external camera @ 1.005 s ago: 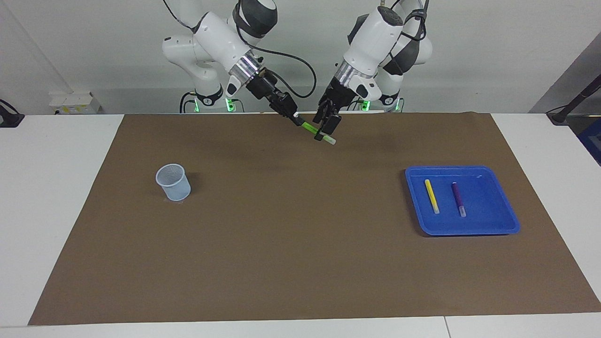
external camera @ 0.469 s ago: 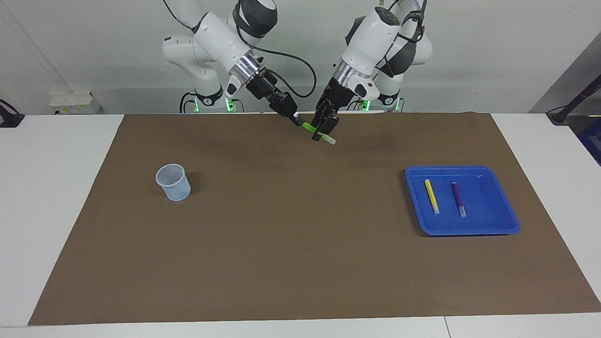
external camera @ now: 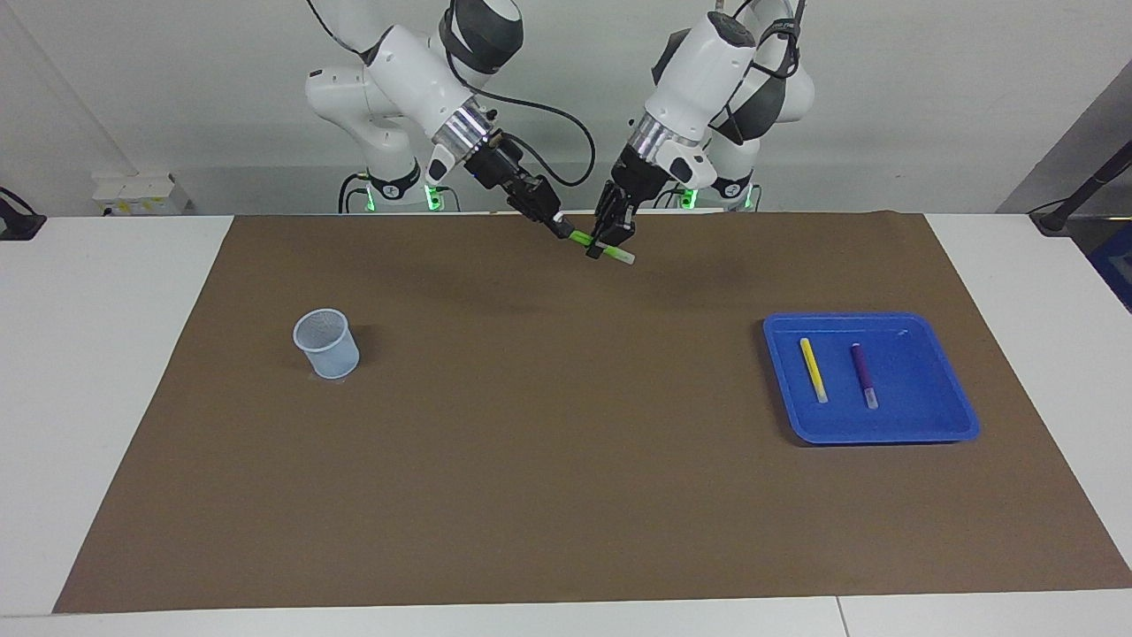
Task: Right arm passes pens to left for tray arrangement
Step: 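Close the left gripper on the green pen and open the right gripper, then carry the green pen to the tray with the left gripper while the right gripper returns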
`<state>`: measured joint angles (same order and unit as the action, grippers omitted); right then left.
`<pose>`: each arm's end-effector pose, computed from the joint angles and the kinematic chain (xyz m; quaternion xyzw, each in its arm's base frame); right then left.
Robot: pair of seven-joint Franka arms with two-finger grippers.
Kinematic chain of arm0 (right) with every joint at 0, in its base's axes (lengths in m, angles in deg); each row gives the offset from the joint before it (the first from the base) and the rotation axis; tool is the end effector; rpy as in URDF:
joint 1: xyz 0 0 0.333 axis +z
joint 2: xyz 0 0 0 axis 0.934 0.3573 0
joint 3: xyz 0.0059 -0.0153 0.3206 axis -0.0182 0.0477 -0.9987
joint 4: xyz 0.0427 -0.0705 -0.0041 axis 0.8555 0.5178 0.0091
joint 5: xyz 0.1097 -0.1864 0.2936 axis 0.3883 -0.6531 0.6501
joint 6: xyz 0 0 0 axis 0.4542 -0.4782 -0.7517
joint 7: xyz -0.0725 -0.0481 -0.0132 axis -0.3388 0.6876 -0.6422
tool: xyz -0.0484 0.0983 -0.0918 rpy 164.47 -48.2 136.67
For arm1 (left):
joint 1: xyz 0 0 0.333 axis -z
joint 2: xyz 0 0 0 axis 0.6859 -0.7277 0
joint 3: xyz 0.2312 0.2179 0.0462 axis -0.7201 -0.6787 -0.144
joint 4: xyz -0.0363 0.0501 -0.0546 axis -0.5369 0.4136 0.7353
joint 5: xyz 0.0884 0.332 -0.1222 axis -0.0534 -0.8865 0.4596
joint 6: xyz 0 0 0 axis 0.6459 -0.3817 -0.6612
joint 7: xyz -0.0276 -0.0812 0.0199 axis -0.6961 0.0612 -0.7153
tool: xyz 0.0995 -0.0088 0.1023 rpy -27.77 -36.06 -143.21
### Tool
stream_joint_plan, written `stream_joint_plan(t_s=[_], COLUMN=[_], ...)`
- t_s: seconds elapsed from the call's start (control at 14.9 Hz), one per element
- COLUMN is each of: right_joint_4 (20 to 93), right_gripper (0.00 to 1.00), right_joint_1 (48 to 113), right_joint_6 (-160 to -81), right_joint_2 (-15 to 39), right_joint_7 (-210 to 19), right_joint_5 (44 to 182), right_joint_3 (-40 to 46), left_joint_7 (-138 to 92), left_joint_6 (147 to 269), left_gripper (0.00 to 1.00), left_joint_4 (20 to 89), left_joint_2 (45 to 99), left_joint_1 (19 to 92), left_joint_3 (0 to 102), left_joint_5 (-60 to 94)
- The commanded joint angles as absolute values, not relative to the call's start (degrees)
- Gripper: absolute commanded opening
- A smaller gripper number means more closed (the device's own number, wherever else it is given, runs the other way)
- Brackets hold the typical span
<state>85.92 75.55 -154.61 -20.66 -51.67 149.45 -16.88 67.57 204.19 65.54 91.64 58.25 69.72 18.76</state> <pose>0.4103 0.2815 0.5061 -0.8094 0.3912 -0.0325 0.4369 0.4088 -0.3380 0.5166 0.7196 0.6451 -0.0896 0.2407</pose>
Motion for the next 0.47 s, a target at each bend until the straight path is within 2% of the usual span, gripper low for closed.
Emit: stream_joint_plan(t_s=[0.0,0.27,0.33,0.4], right_joint_4=[86.3,85.8,85.4,84.8], right_gripper=[0.00,0.00,0.14,0.46], right_joint_1=[75.4,75.1,75.0,75.0], right_joint_6=[-155.2,-155.1,-155.1,-155.2], right_joint_2=[-21.6,-21.3,-20.8,-20.6], right_joint_7=[-54.4,-53.8,-53.3,-53.0], right_joint_5=[151.8,151.8,151.8,151.8], right_joint_3=[-16.7,-16.7,-16.7,-16.7], left_joint_7=[68.5,67.8,67.7,67.7], left_joint_6=[200.6,198.9,198.4,198.4], left_gripper=[0.00,0.00,0.00,0.00], left_joint_4=[66.5,65.4,65.2,65.2], left_joint_2=[93.4,93.3,93.3,93.3], left_joint_1=[59.3,58.8,58.7,58.7], left_joint_3=[69.2,69.1,69.1,69.0], left_joint_5=[19.6,19.6,19.6,19.6])
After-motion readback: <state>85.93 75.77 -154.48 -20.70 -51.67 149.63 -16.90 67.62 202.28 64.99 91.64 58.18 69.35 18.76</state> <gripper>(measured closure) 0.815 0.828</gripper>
